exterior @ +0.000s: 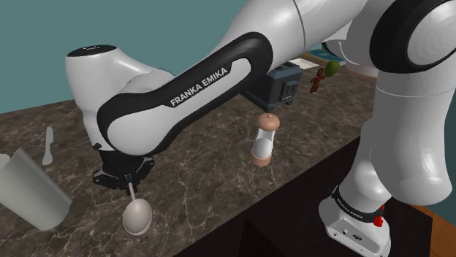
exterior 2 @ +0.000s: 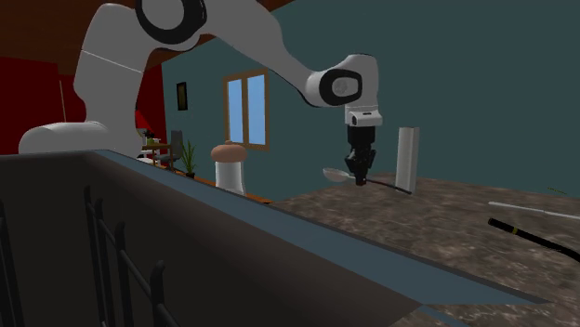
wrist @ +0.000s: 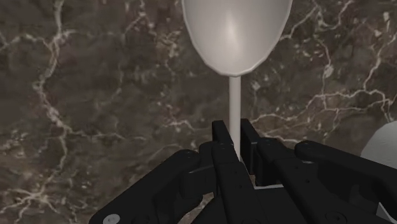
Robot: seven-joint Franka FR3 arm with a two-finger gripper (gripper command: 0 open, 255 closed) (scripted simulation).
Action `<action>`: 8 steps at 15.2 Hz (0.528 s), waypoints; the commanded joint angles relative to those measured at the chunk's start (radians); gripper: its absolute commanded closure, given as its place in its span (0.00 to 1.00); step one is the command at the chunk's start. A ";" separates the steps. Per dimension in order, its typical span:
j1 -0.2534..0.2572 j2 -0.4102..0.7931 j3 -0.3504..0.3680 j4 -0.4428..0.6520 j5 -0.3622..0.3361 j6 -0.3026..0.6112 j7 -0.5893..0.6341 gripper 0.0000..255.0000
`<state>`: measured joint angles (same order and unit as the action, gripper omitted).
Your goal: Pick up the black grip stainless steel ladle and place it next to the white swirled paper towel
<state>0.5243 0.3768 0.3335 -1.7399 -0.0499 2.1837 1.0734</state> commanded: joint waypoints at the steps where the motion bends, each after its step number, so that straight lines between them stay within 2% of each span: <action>1: 0.000 0.011 -0.002 -0.011 -0.004 0.022 0.000 1.00; 8: 0.003 0.033 -0.006 -0.030 -0.012 0.063 0.002 1.00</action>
<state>0.5272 0.4087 0.3273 -1.7707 -0.0610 2.2453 1.0754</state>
